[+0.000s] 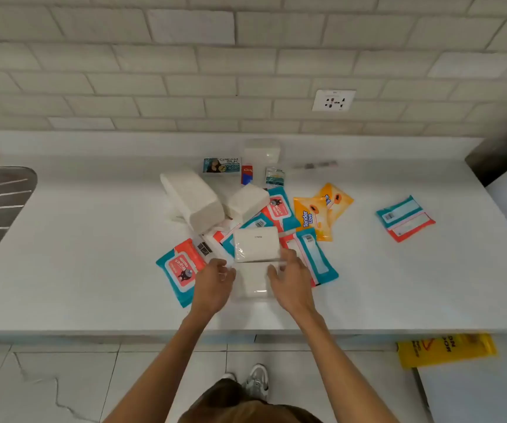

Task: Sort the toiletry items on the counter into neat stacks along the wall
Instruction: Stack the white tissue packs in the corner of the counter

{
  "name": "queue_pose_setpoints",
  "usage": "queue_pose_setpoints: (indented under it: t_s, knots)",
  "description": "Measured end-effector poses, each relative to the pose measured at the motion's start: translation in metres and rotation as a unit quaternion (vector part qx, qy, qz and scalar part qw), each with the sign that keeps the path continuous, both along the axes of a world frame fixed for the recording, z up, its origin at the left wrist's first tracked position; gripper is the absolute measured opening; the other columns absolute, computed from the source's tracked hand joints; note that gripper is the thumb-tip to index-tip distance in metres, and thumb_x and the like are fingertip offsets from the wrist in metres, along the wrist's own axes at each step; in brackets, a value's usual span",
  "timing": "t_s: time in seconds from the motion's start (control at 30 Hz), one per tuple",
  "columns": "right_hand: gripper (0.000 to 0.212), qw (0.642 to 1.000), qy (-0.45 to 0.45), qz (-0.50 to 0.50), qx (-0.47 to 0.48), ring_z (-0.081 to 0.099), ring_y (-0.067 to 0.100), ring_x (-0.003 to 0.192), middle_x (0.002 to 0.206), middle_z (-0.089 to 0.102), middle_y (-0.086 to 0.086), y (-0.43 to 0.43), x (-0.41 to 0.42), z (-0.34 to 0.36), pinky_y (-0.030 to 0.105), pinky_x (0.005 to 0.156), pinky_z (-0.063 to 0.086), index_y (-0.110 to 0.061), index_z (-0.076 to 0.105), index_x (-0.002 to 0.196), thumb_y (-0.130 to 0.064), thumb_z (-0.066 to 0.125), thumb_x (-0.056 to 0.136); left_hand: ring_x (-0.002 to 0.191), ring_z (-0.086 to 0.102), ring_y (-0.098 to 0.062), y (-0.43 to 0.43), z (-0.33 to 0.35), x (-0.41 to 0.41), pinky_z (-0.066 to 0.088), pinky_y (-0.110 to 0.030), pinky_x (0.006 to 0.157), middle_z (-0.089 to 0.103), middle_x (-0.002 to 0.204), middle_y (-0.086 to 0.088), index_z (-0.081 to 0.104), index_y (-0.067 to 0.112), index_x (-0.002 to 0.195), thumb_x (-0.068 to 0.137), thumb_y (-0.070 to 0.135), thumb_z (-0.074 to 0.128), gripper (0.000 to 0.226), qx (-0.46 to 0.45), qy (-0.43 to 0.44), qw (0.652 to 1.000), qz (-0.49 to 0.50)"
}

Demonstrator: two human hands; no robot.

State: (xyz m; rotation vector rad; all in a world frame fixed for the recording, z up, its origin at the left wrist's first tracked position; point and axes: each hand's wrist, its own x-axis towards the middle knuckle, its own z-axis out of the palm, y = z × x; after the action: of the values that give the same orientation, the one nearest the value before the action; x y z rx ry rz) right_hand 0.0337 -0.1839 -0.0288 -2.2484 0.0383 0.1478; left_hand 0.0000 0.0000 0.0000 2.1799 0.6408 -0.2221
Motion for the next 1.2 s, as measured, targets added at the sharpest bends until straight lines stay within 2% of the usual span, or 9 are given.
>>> queue_pose_setpoints:
  t_s: [0.17, 0.27, 0.33, 0.47, 0.57, 0.77, 0.97, 1.13, 1.2]
  knots:
    - [0.036, 0.996, 0.04, -0.055, 0.051, 0.058, 0.015, 0.12, 0.127, 0.057, -0.009, 0.009, -0.017, -0.017, 0.024, 0.085, 0.058, -0.037, 0.044, 0.124, -0.034, 0.07, 0.099, 0.1, 0.061, -0.011, -0.01, -0.01, -0.016, 0.052, -0.029, 0.091, 0.062, 0.112, 0.007, 0.056, 0.02, 0.12, 0.098, 0.032, 0.068, 0.027, -0.069, 0.001, 0.998, 0.009]
    - [0.028, 0.995, 0.034, -0.08, 0.05, 0.064, 0.015, 0.105, 0.114, 0.06, -0.006, 0.01, -0.027, -0.022, 0.027, 0.082, 0.062, -0.03, 0.049, 0.117, -0.037, 0.069, 0.1, 0.097, 0.063, -0.009, -0.009, -0.015, -0.023, 0.054, -0.028, 0.091, 0.063, 0.11, 0.007, 0.056, 0.021, 0.116, 0.097, 0.029, 0.07, 0.024, -0.089, -0.031, 0.995, 0.022]
    - [0.025, 0.995, 0.026, -0.087, 0.05, 0.064, 0.014, 0.098, 0.109, 0.062, -0.004, 0.01, -0.036, -0.022, 0.029, 0.081, 0.061, -0.027, 0.053, 0.116, -0.036, 0.069, 0.1, 0.091, 0.061, -0.003, -0.009, -0.016, -0.03, 0.052, -0.018, 0.082, 0.063, 0.106, 0.009, 0.057, 0.022, 0.114, 0.097, 0.028, 0.07, 0.023, -0.086, -0.046, 0.995, 0.016]
    - [0.025, 0.992, 0.008, -0.107, 0.07, 0.067, 0.009, 0.103, 0.115, 0.069, -0.007, 0.009, -0.054, -0.023, 0.029, 0.091, 0.061, -0.026, 0.06, 0.121, -0.033, 0.071, 0.099, 0.089, 0.062, 0.001, -0.009, -0.023, -0.041, 0.049, -0.012, 0.075, 0.064, 0.097, 0.012, 0.062, 0.016, 0.113, 0.093, 0.026, 0.075, 0.026, -0.087, -0.067, 0.994, 0.012]
    - [0.028, 0.988, -0.006, -0.131, 0.076, 0.067, 0.007, 0.103, 0.115, 0.069, -0.009, 0.004, -0.067, -0.025, 0.03, 0.092, 0.061, -0.027, 0.062, 0.125, -0.033, 0.072, 0.099, 0.087, 0.062, 0.004, -0.014, -0.028, -0.048, 0.044, -0.008, 0.073, 0.066, 0.097, 0.01, 0.065, 0.012, 0.115, 0.092, 0.029, 0.077, 0.031, -0.082, -0.064, 0.995, 0.004]
    - [0.034, 0.988, -0.045, -0.13, 0.063, 0.063, 0.009, 0.113, 0.125, 0.064, -0.006, -0.01, -0.092, -0.024, 0.026, 0.091, 0.059, -0.034, 0.051, 0.133, -0.032, 0.066, 0.102, 0.081, 0.061, 0.01, -0.033, -0.032, -0.063, 0.042, -0.001, 0.069, 0.067, 0.092, 0.012, 0.068, 0.011, 0.116, 0.092, 0.034, 0.076, 0.034, -0.06, -0.068, 0.996, -0.018]
    - [0.022, 0.992, -0.092, -0.085, 0.012, 0.058, 0.006, 0.115, 0.13, 0.059, -0.004, -0.045, -0.109, -0.028, 0.02, 0.097, 0.055, -0.028, 0.06, 0.13, -0.029, 0.054, 0.109, 0.082, 0.061, 0.005, -0.068, -0.031, -0.078, 0.042, 0.003, 0.067, 0.071, 0.103, 0.005, 0.068, 0.009, 0.123, 0.095, 0.033, 0.072, 0.037, -0.046, -0.079, 0.996, -0.02]
    - [0.026, 0.994, -0.09, -0.068, -0.009, 0.052, 0.003, 0.122, 0.137, 0.057, -0.006, -0.087, -0.108, -0.033, 0.019, 0.099, 0.054, -0.031, 0.055, 0.135, -0.03, 0.056, 0.109, 0.094, 0.063, -0.004, -0.112, -0.029, -0.082, 0.04, -0.003, 0.076, 0.073, 0.119, -0.003, 0.067, 0.008, 0.13, 0.098, 0.03, 0.069, 0.039, -0.044, -0.088, 0.995, -0.003]
    - [0.027, 0.995, -0.084, -0.06, -0.013, 0.052, 0.004, 0.124, 0.139, 0.056, -0.007, -0.111, -0.109, -0.034, 0.013, 0.098, 0.049, -0.031, 0.056, 0.135, -0.03, 0.057, 0.109, 0.098, 0.064, -0.006, -0.14, -0.027, -0.087, 0.043, -0.007, 0.082, 0.073, 0.122, -0.003, 0.066, 0.009, 0.132, 0.098, 0.03, 0.069, 0.04, -0.045, -0.092, 0.995, 0.003]
